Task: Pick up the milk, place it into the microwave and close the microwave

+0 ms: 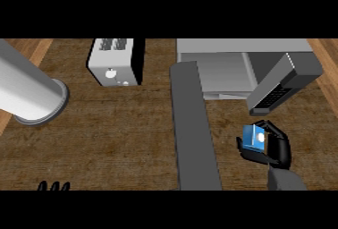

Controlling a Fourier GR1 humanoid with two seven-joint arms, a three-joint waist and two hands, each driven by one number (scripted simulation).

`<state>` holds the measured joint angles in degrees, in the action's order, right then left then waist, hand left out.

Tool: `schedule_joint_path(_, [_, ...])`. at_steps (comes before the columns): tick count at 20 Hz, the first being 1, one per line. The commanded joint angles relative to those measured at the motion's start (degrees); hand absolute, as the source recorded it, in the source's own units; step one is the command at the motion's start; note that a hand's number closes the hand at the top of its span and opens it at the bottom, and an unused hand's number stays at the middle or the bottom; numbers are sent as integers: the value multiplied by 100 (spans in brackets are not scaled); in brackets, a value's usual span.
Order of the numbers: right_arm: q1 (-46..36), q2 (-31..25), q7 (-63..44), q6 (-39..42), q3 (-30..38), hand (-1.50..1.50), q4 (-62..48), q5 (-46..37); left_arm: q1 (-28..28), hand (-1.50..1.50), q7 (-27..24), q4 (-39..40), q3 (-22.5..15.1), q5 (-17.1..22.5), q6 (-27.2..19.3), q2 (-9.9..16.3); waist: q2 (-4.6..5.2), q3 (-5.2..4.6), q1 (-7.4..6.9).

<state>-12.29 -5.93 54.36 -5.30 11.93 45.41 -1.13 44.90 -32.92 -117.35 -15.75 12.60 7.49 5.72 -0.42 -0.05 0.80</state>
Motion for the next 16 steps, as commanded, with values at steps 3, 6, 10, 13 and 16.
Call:
schedule_joint_path(3, [1255,214,-799,559,-717,150,2196,73,194,-150,-287,79,-5,-57,-10,-14,-18,-11,19])
schedule_joint_path(6, [1487,569,-1182,860,-916,150,2789,513,120,-150,-337,243,-62,-66,-96,-143,-6,-6,-8])
schedule_joint_path(10, [1401,431,-1922,1038,-856,150,3470,1023,170,-150,-498,354,112,56,121,74,20,1,-83])
schedule_joint_path(13, [1120,585,-2150,347,-1181,150,3480,868,-44,-150,-404,509,518,407,304,280,35,4,-115])
schedule_joint_path(16, [1068,589,-2044,-433,-1633,150,3525,456,288,-150,-317,53,364,447,242,243,34,5,-136])
